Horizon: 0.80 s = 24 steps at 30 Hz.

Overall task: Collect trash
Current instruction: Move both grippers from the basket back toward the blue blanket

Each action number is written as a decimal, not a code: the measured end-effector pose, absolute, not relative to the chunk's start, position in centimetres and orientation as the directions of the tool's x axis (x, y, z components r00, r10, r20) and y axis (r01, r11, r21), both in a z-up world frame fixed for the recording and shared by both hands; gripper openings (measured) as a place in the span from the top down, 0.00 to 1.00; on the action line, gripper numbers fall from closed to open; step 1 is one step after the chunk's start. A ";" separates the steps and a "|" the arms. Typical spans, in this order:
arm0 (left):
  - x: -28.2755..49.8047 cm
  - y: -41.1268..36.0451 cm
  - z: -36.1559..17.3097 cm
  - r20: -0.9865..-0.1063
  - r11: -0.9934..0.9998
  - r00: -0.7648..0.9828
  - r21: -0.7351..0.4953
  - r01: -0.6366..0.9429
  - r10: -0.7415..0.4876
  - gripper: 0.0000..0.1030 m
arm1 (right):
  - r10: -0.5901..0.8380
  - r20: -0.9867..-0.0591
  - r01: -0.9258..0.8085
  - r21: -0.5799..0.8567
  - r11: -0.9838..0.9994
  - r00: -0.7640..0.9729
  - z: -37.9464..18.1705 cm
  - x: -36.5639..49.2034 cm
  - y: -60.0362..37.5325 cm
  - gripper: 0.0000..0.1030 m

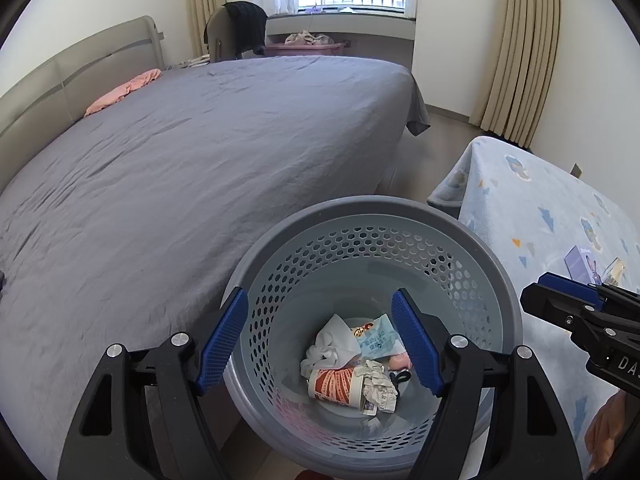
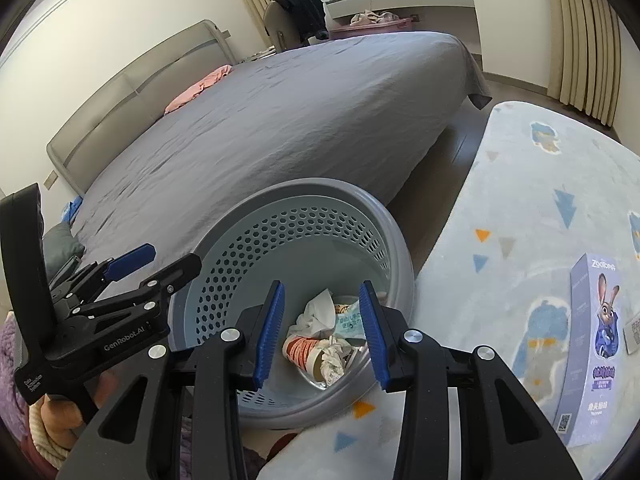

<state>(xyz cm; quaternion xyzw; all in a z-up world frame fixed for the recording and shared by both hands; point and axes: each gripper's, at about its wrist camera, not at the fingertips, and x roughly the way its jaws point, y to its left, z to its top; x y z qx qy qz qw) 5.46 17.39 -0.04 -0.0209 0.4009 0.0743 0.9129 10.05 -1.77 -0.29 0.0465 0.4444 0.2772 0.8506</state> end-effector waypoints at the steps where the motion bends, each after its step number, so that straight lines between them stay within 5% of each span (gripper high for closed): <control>1: 5.5 17.3 0.0 -0.734 0.988 0.668 0.023 -0.153 0.120 0.29 | 0.511 -0.731 -0.427 0.326 0.843 0.452 -0.3 10.0 -1.8 0.64; 24: 4.1 16.9 0.7 -0.712 0.988 0.691 0.028 -0.149 0.124 0.20 | 0.462 -0.726 -0.340 0.323 0.883 0.510 0.5 6.8 -4.8 0.54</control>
